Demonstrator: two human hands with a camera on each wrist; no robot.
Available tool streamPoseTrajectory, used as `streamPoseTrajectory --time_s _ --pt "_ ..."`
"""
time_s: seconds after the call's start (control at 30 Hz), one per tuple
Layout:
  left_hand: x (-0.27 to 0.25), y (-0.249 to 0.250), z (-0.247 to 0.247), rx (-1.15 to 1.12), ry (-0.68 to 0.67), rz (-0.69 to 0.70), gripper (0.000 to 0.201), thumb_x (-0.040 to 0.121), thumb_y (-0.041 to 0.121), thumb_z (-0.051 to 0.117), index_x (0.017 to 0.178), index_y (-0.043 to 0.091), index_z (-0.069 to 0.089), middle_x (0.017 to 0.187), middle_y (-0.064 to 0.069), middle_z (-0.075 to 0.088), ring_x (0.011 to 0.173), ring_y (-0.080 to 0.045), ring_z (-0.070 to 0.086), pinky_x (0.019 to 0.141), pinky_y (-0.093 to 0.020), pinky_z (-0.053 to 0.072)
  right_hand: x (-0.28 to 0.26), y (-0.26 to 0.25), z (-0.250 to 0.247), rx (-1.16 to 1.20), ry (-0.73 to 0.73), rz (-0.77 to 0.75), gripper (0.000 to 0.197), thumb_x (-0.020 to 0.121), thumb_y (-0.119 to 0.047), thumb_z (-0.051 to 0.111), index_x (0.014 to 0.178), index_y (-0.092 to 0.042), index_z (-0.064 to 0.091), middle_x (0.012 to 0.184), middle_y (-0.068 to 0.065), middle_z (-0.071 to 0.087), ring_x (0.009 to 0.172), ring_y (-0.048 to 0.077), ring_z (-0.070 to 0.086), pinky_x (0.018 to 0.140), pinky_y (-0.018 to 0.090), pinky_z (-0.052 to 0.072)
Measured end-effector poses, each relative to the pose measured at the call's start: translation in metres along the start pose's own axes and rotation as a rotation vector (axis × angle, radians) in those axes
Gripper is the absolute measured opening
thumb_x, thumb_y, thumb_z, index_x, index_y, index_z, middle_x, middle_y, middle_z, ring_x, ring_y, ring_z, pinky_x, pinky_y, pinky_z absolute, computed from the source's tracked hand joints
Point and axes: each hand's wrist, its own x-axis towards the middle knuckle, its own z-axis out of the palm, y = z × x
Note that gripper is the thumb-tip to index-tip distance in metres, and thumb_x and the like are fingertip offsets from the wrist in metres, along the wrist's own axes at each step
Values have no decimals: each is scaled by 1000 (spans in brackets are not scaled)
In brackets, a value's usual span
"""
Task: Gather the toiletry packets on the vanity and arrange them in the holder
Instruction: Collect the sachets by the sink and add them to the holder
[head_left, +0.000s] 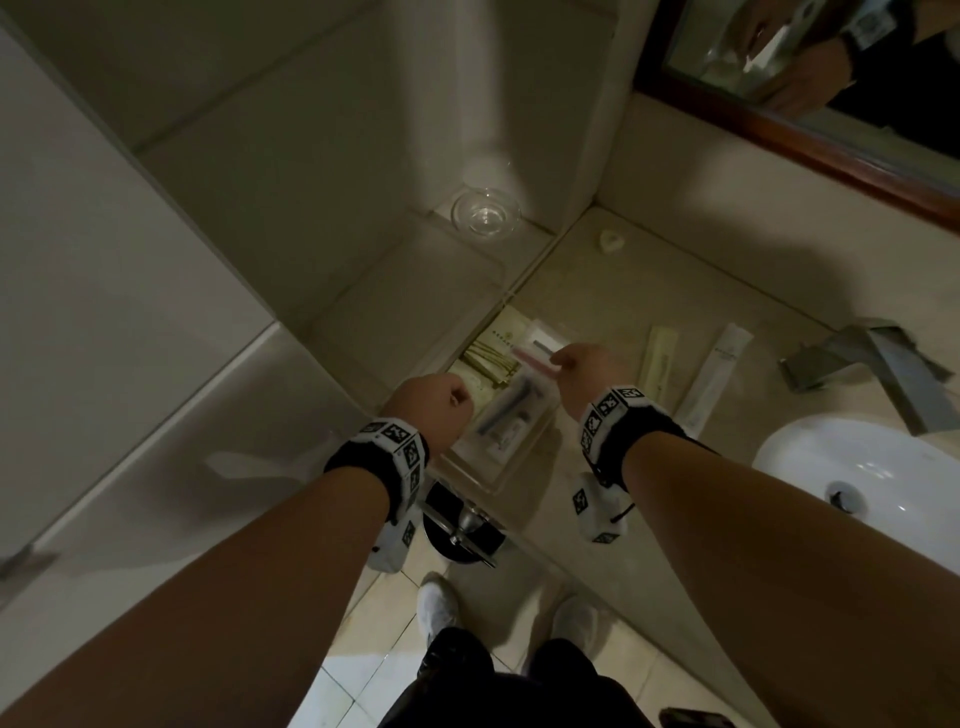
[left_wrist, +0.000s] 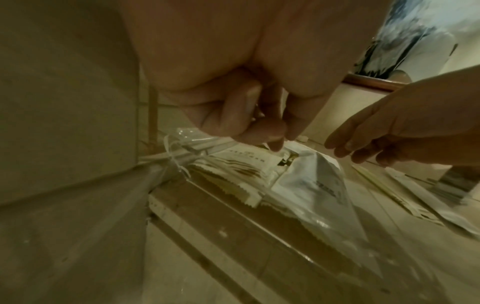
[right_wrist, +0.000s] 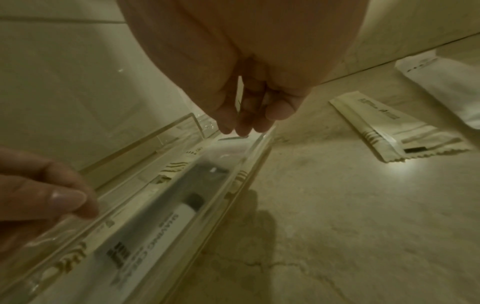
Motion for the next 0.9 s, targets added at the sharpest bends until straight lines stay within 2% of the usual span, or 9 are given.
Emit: streamPoseTrajectory --time_s 0.03,0.1,0.17,0.23,0.3,0.43,0.67,0.77,0.9 --pt "1 0 1 -13 15 26 17 91 32 55 101 25 67 105 -1 66 87 -16 62 80 -34 56 -1 1 -1 -45 21 -43 34 97 -18 49 127 -27 64 135 1 59 115 25 59 100 37 50" --pt "2 3 6 3 -3 107 32 91 35 55 123 34 60 137 0 51 121 -20 51 104 -40 46 -2 3 3 -237 -13 -234 38 102 -33 41 139 -32 52 138 -1 55 131 26 49 113 41 36" --pt "2 7 12 156 -107 208 51 95 40 50 145 41 40 160 4 23 147 -26 20 120 -47 22 -2 8 13 -350 -107 -386 48 104 -36 28 150 -47 23 155 -8 38 148 24 25 122 43 16" --pt "3 10 20 324 -222 275 60 98 49 42 152 49 15 165 10 -4 152 -29 -7 121 -54 6 -1 14 23 -331 -181 -362 53 103 -42 23 149 -58 1 165 -7 12 153 27 1 123 49 5" --pt "4 10 29 391 -296 263 59 99 55 34 151 51 7 163 14 -18 150 -30 -20 120 -56 -2 -6 19 28 -330 -186 -344 54 101 -51 21 146 -61 -8 166 -6 0 152 32 -6 122 52 2" --pt "3 8 38 426 -322 244 60 100 56 27 152 48 -1 163 13 -17 150 -28 -19 121 -51 -7 -12 24 29 -352 -168 -378 56 99 -59 18 141 -64 -19 166 -6 -5 152 31 -6 121 51 -1" --pt "7 2 41 418 -321 265 69 96 60 32 150 51 -11 163 15 -18 149 -27 -21 121 -52 -6 -9 26 31 -407 -125 -382 60 99 -57 21 140 -62 -23 167 -5 1 153 31 -1 119 57 -4" --pt "8 4 38 378 -248 270 73 95 62 33 152 47 -10 163 14 -17 149 -26 -22 121 -53 -3 -7 27 31 -391 -111 -392 59 100 -53 23 143 -63 -17 166 -4 7 152 31 3 119 58 -3" --pt "22 11 28 427 -147 251 71 100 53 29 157 29 -6 164 7 -19 149 -25 -21 122 -47 -3 -6 23 22 -353 -62 -383 53 104 -44 23 148 -57 -2 166 -6 5 153 27 2 122 53 -1"
